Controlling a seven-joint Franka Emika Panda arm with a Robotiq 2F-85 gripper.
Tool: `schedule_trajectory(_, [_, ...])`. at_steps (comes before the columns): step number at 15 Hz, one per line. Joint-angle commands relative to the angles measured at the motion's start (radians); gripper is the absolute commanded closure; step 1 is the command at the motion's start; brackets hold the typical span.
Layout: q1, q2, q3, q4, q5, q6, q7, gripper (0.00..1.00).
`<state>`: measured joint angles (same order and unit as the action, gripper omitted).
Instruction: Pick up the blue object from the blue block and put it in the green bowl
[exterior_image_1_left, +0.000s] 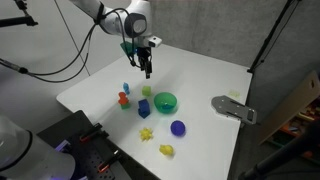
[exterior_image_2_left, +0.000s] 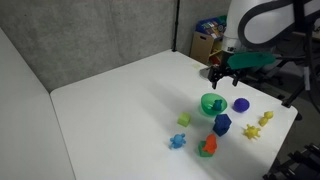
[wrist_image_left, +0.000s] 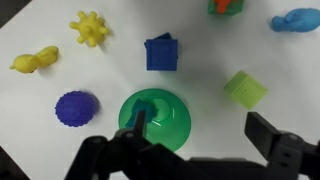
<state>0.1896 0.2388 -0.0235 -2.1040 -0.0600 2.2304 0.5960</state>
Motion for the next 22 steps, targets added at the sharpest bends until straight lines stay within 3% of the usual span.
schedule_trajectory(1, [-0.022, -0.16, 0.024, -0.097, -0.022, -0.077, -0.066, 0.0])
schedule_trajectory(5, [-0.057, -0.283, 0.032, -0.098, -0.019, -0.219, -0.145, 0.0])
schedule_trajectory(12, [-0.119, -0.463, 0.025, -0.039, 0.018, -0.49, -0.454, 0.0])
schedule_trajectory(18, [-0.122, -0.603, -0.005, -0.045, 0.054, -0.503, -0.753, 0.0])
schedule_trajectory(22, [-0.125, -0.629, -0.018, -0.037, 0.104, -0.509, -0.788, 0.0])
